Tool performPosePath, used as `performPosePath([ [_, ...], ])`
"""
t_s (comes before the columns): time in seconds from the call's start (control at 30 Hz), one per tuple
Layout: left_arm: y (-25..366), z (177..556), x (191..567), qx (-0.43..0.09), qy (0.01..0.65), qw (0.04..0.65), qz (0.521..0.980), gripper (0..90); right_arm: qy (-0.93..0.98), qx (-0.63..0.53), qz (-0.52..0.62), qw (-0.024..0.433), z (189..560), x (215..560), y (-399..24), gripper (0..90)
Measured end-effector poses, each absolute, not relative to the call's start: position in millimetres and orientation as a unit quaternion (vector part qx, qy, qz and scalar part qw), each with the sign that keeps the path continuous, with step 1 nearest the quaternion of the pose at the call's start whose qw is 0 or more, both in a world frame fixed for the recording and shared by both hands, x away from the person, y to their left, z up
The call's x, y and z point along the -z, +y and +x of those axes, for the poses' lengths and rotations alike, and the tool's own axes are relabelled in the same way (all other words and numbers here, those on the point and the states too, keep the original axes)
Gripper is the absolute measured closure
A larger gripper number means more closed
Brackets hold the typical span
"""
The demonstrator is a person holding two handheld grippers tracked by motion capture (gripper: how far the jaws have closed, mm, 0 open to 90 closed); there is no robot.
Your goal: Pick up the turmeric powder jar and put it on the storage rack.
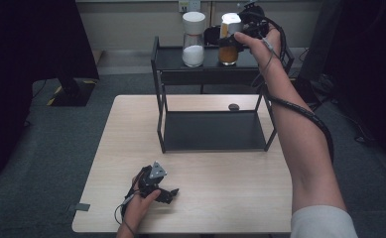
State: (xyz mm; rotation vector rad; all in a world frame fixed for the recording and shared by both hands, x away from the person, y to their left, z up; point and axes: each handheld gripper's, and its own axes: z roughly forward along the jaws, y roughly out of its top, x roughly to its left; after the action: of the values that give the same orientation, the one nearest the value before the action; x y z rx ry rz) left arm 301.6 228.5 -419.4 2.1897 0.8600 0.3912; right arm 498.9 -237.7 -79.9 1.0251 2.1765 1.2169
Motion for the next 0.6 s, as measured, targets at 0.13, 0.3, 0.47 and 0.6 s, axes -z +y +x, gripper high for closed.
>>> performPosePath([
  [0.13,228.5,301.7,419.3,-0.152,0.335,0.369,0.853,0.0,0.789,-0.440,0.366,0.221,499.0,80.2,-238.4,30.5],
  [0.3,228.5,301.7,419.3,-0.152,0.335,0.369,0.853,0.0,0.793,-0.434,0.366,0.220,498.9,77.5,-237.3,27.4],
  [0.47,228.5,301.7,419.3,-0.152,0.335,0.369,0.853,0.0,0.794,-0.431,0.370,0.216,498.0,76.8,-238.7,12.3],
  [0.6,228.5,301.6,419.3,-0.152,0.335,0.369,0.853,0.0,0.791,-0.437,0.373,0.210,494.5,78.6,-242.3,4.7],
])
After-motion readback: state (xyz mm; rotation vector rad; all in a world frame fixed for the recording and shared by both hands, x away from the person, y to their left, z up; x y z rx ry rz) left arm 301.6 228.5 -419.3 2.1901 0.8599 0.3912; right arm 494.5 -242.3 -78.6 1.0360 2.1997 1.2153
